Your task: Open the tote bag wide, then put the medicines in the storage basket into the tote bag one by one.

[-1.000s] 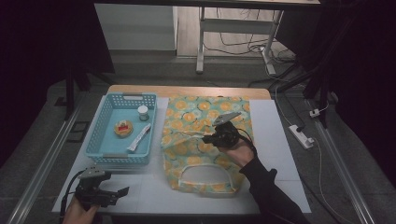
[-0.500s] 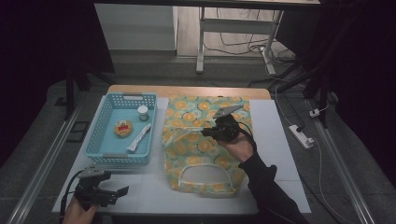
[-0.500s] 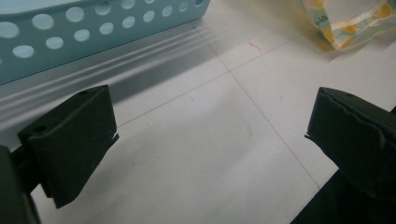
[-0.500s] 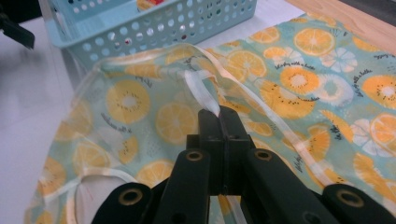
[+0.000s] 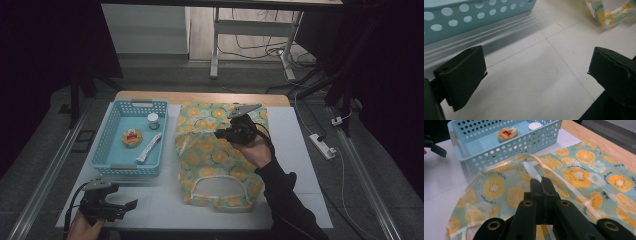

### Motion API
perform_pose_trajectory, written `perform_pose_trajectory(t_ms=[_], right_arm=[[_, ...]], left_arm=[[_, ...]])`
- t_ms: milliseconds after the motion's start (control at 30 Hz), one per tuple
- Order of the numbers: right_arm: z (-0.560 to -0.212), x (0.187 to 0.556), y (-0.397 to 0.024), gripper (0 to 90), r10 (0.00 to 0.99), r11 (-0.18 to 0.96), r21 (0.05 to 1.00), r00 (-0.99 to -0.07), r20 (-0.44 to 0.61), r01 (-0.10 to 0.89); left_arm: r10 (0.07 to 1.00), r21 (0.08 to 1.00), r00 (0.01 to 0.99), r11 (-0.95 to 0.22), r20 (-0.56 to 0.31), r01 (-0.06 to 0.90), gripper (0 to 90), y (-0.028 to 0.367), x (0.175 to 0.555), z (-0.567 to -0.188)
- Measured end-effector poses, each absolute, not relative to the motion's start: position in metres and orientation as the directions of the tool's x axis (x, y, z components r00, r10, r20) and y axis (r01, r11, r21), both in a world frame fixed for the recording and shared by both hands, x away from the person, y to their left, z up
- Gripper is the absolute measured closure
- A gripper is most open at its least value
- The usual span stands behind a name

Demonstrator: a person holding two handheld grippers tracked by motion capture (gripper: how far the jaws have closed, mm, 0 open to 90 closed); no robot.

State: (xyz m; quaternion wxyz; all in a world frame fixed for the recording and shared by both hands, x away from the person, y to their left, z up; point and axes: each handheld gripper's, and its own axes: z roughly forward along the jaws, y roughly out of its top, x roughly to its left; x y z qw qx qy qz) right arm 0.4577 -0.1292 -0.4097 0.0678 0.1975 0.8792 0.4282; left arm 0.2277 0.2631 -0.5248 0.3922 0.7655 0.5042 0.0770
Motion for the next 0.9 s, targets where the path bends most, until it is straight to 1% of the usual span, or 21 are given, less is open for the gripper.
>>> perform_pose_trajectory(t_ms=[433,633,800,900], right_arm=[[-0.3993,0.459,-0.1242,90.0,0.415,0.539,0.791,-0.909,0.048,0.288],[-0.4005,0.4592,-0.1249,90.0,0.421,0.537,0.792,-0.906,0.047,0.291],[-0.4039,0.4575,-0.124,90.0,0.407,0.551,0.789,-0.913,0.032,0.273],[-0.4069,0.4566,-0.1216,90.0,0.406,0.558,0.785,-0.913,0.023,0.268]], left_arm=[[0.83,0.679,0.479,-0.179,-0.284,0.712,1.3,0.2638,0.2277,-0.5249],[0.831,0.679,0.478,-0.179,-0.283,0.712,1.3,0.2636,0.2276,-0.5247],[0.837,0.673,0.474,-0.184,-0.275,0.716,0.9,0.2626,0.2282,-0.5248],[0.833,0.675,0.473,-0.175,-0.286,0.716,0.6,0.2642,0.2283,-0.5247]])
